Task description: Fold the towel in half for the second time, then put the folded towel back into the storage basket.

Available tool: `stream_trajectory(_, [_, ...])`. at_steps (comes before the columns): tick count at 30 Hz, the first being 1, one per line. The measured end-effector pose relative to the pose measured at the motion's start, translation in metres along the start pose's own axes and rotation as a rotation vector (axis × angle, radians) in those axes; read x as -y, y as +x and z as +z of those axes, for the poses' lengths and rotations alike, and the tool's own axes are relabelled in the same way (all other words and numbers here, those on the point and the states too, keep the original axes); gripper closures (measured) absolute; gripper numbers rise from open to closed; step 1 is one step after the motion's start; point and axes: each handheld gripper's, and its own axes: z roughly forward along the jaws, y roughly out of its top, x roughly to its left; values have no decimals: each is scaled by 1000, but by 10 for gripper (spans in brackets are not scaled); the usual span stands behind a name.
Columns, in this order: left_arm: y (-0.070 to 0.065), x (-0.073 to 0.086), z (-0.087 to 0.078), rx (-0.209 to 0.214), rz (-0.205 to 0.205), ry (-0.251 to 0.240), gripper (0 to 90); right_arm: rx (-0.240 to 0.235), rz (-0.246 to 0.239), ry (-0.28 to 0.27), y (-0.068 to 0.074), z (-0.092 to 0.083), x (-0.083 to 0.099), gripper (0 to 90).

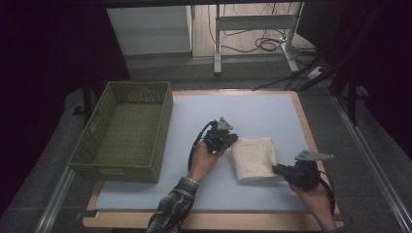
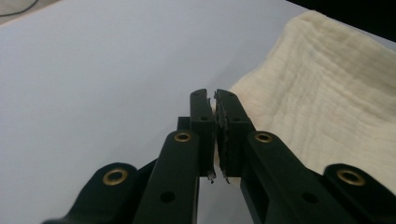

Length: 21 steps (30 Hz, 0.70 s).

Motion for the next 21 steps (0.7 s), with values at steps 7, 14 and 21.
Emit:
stream_trajectory(7, [7, 1, -15, -25, -6, -10, 865, -15, -19, -2, 9, 7, -10, 830])
stream_trajectory(14, [14, 1, -27, -49, -8, -14, 864, -24, -43, -1, 16, 14, -19, 830])
stream_trajectory(21, [19, 0, -41, -75, -4, -17, 863, -39, -56, -9, 22, 21, -28, 829])
